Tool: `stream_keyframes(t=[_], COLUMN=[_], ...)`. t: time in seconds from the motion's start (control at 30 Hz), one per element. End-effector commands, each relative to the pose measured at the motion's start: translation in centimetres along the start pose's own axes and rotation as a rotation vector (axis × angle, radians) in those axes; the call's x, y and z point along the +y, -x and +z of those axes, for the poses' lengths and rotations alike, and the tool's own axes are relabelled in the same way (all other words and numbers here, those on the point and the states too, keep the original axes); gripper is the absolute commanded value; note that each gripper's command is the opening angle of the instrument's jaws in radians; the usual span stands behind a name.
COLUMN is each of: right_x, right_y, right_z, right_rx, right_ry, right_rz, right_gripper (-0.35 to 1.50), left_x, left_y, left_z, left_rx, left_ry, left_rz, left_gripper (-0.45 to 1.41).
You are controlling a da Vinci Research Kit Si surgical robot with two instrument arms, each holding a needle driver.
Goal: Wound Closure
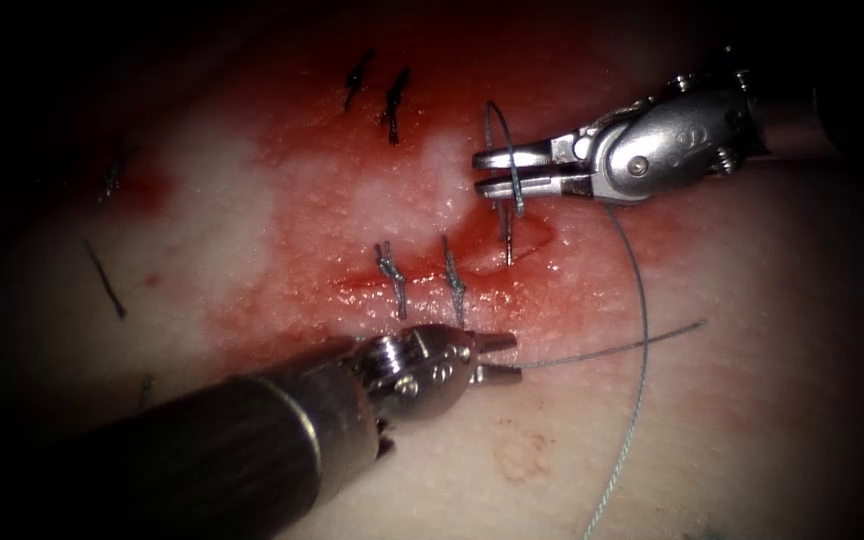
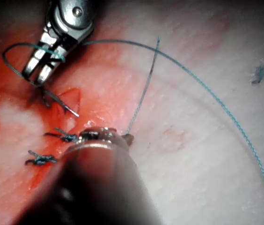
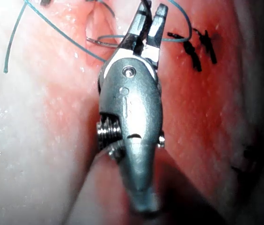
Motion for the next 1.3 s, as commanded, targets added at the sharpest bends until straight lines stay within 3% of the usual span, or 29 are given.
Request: stream_keyframes(t=[0.03, 0.33, 0.83, 1.3], right_x=[-0.02, -0.06, -0.05, -0.14], right_y=[0.04, 0.01, 0.00, 0.06], right_z=[0.08, 0.08, 0.13, 0.20], right_rx=[-0.007, -0.024, -0.020, -0.025], right_ry=[-0.018, -0.078, -0.145, -0.219], right_rz=[0.001, 0.003, 0.051, 0.370], right_gripper=[-0.35, -0.35, -0.35, -0.35], left_x=[-0.05, -0.10, -0.12, -0.07], left_y=[0.00, 0.16, 0.26, 0.42], left_z=[0.12, 0.29, 0.23, 0.14], left_rx=[0.001, -0.004, -0.008, -0.021], left_ry=[-0.003, 0.013, 0.026, 0.047], left_rz=[-0.004, -0.026, -0.029, -0.010], left_gripper=[0.34, 0.34, 0.34, 0.34])
